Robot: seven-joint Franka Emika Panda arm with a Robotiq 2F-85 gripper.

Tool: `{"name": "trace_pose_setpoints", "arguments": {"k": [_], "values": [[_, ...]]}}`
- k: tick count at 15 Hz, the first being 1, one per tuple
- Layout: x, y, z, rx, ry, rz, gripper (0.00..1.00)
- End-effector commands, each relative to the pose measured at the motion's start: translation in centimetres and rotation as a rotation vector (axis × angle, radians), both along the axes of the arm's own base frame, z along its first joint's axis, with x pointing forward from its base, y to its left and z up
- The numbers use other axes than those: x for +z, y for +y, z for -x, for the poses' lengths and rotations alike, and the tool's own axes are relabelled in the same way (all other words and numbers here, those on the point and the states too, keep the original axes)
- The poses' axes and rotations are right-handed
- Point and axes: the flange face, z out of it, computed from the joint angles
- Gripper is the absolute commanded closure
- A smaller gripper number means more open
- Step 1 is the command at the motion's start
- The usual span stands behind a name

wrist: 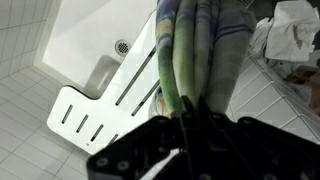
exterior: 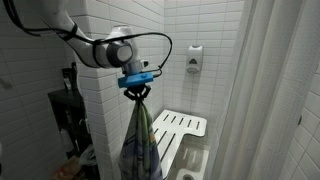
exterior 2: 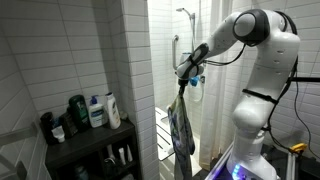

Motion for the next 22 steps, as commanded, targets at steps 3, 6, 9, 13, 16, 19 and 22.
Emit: {"name": "trace_pose_setpoints", "arguments": {"k": [3,6,9,13,16,19,22], "values": [[-2.7,-0.4,0.7,-0.006,0.025,0.0,0.93],[-3.4,-0.5,0.9,-0.008,0.029,0.001,0.93],[-3.4,-0.5,0.9,-0.007,0.027,0.001,0.93],[-3.4,-0.5,0.9,-0.007,0.027,0.001,0.93],[-3.4,-0.5,0.9,-0.007,0.026,0.002,0.93],[-3.2,-0.5,0.8,-0.015,0.017,0.002,0.98],[-3.8,-0.7,-0.2,-0.006,0.003,0.012,0.98]]}}
